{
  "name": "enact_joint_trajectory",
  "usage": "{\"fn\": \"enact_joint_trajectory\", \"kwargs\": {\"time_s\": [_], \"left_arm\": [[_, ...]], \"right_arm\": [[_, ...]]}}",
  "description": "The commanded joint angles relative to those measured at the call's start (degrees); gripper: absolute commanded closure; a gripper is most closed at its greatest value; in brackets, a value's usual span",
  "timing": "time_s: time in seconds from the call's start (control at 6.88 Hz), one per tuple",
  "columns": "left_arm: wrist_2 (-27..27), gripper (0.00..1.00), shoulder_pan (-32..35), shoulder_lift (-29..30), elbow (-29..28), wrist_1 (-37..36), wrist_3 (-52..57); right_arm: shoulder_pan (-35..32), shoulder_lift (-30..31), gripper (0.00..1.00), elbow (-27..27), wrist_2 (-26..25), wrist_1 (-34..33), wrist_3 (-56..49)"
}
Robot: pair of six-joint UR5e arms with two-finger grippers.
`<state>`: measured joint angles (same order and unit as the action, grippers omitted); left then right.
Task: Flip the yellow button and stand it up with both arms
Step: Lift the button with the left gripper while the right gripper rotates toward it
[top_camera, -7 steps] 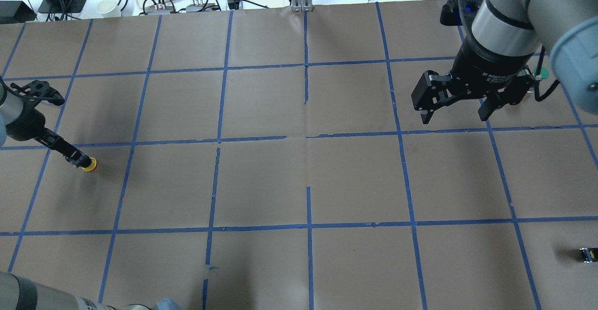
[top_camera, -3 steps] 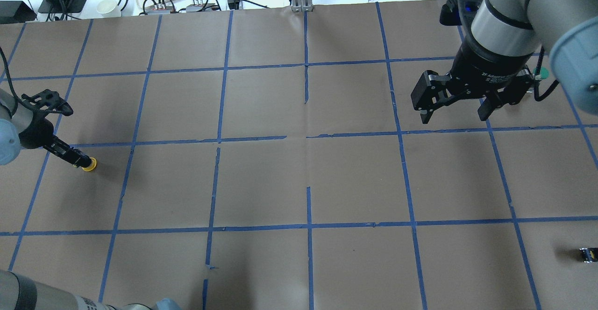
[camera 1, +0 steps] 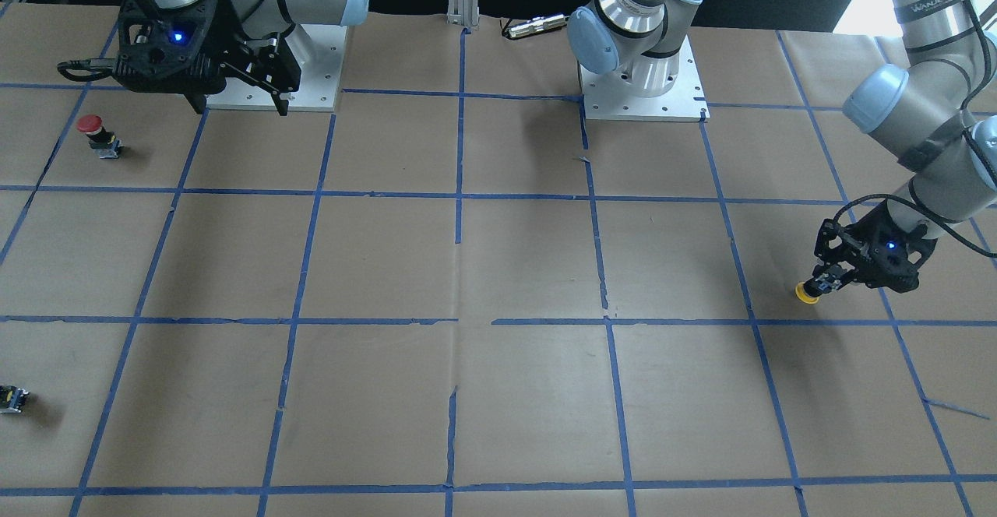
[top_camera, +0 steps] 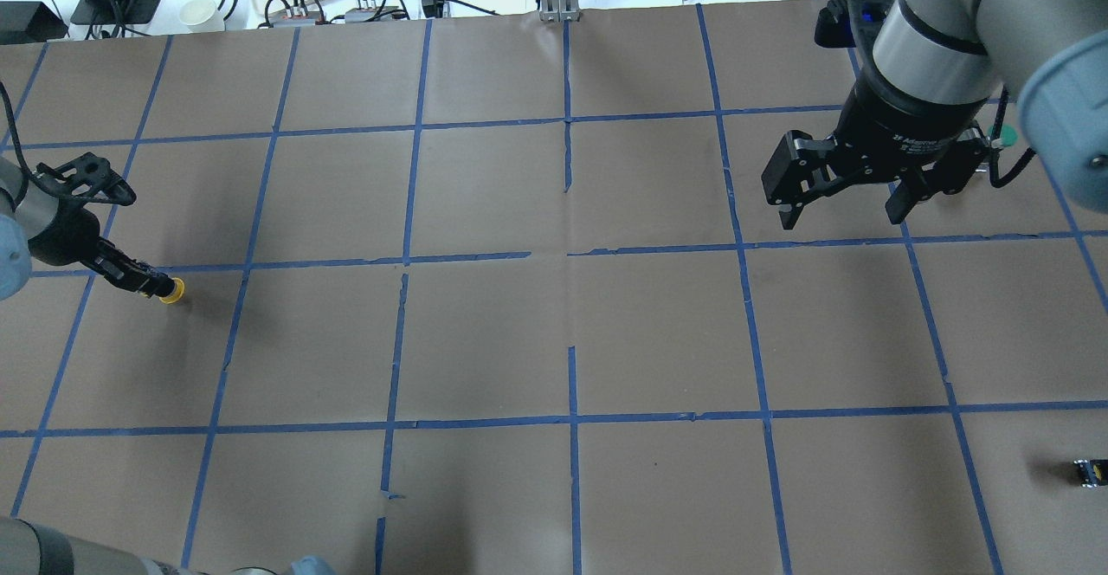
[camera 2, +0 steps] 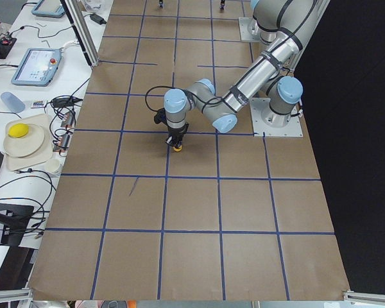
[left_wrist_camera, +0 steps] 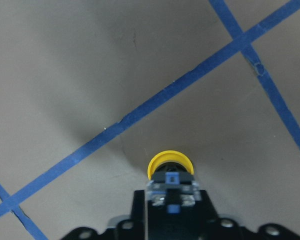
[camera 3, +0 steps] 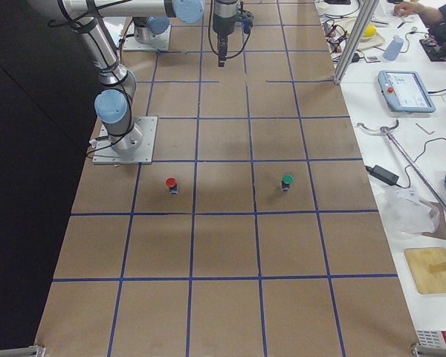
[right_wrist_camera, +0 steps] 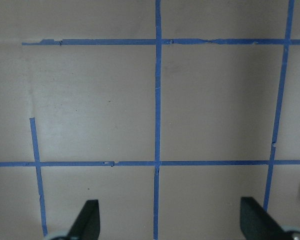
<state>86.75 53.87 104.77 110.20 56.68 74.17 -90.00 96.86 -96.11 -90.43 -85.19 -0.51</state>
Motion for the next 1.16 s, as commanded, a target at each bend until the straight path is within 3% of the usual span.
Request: {"fn": "enact_joint_trajectory", "kwargs": {"time_s": [0.0, 0.15, 0.44, 0.73, 1.02], "left_arm": [[-6.3, 0.84, 4.8, -6.1, -0.1, 10.1, -4.4], [-13.4, 0.84, 9.5, -10.1, -0.3, 16.6, -10.3], [-28.5, 0.84, 16.1, -14.9, -1.6, 27.8, -23.2], [-41.9, 0.84, 21.4, -18.3, -1.4, 31.0, -31.3], [-60.0, 0.84, 24.9, -20.5, -1.2, 30.5, -53.1]], "right_arm": [[0.0, 0.2, 0.0, 0.0, 0.5, -0.2, 0.0], [0.0, 0.1, 0.0, 0.4, 3.5, -0.7, 1.2], [0.1, -0.4, 0.0, 1.0, 14.5, -2.2, 14.2], [0.4, -0.5, 0.0, 1.2, 19.8, -3.3, 20.1], [0.9, -1.4, 0.0, 1.2, 24.3, -5.9, 27.7]]}}
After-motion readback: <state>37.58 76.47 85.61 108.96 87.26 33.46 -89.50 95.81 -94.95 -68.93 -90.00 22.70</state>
